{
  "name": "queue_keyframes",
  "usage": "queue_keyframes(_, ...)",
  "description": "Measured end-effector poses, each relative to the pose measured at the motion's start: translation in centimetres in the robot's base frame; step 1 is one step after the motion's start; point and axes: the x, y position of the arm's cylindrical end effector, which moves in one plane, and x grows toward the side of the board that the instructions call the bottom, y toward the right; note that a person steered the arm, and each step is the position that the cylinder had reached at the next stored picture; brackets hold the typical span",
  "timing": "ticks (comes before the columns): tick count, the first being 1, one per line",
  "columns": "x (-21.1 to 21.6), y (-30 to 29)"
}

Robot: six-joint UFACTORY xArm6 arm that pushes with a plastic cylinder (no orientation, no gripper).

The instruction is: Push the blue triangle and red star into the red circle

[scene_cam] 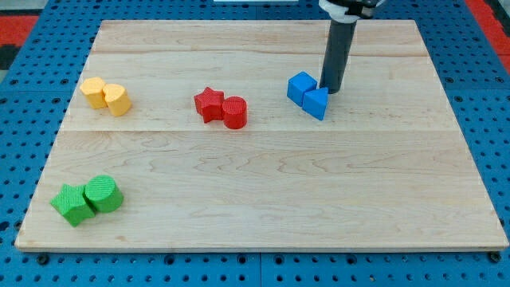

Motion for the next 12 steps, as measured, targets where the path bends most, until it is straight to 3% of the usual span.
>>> queue_keyframes(2, 0.8, -0.9)
queue_keyframes(3, 1.4, 4.1)
queue_keyframes(7, 3.5, -7.1)
queue_keyframes(9, 11.6, -1.4)
queue_keyframes(11, 6.3, -10.1)
queue_keyframes(12, 9.5, -11.6)
